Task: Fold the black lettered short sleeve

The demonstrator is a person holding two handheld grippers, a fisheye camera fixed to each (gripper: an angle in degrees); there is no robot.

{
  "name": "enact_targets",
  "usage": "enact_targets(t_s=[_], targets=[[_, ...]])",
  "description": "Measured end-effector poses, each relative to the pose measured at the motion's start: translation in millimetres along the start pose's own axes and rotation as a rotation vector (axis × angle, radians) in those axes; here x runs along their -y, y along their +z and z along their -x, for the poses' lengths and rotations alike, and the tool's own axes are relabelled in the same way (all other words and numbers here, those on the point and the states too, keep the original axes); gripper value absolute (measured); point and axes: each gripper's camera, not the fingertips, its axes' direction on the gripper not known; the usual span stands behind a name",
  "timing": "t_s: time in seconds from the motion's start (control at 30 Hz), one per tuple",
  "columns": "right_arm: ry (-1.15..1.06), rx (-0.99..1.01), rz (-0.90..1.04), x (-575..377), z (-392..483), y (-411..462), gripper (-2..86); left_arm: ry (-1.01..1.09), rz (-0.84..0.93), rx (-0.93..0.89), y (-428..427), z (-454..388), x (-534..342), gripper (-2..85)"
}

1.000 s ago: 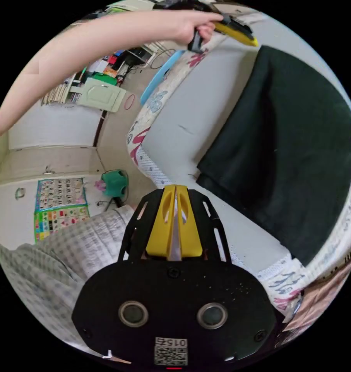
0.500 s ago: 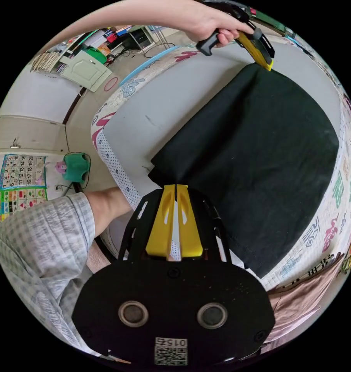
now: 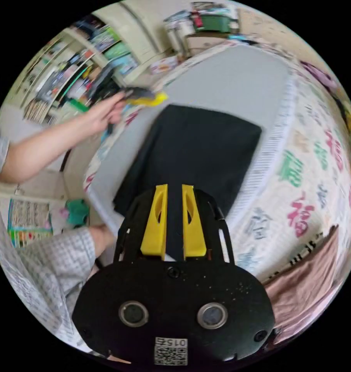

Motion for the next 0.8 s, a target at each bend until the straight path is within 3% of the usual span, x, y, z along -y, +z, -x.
enact_targets(t_s=[0.1,0.2,0.33,0.53,0.67,0.8], targets=[[0.137,0.097,-0.087,6.1,-103.1,44.6,10.4,0.053,0.053,-0.008,13.1,-6.1,-5.6,15.3],[0.193,0.161,-0.069,5.0,-152.9,122.9,13.1,0.073,0.021,-0.053,18.7,-14.5,-0.7,16.4],[0.202,0.208,-0.033,-3.4,-166.4,221.6,14.8,0.085,0.022,-0.087,27.1,-26.1,9.5,14.4],[0.270,0.241,-0.019,-55.6,-170.0,364.5,5.7,0.019,0.124,-0.211,41.7,-36.0,21.5,8.5],[0.319,0.353,-0.180,-138.9,-166.8,408.1,2.4,0.102,0.102,-0.221,21.8,-78.6,23.6,6.3],[0.327,0.369,-0.428,-270.3,-133.9,410.2,1.4,0.333,0.020,-0.261,-40.2,-174.6,3.3,6.0]])
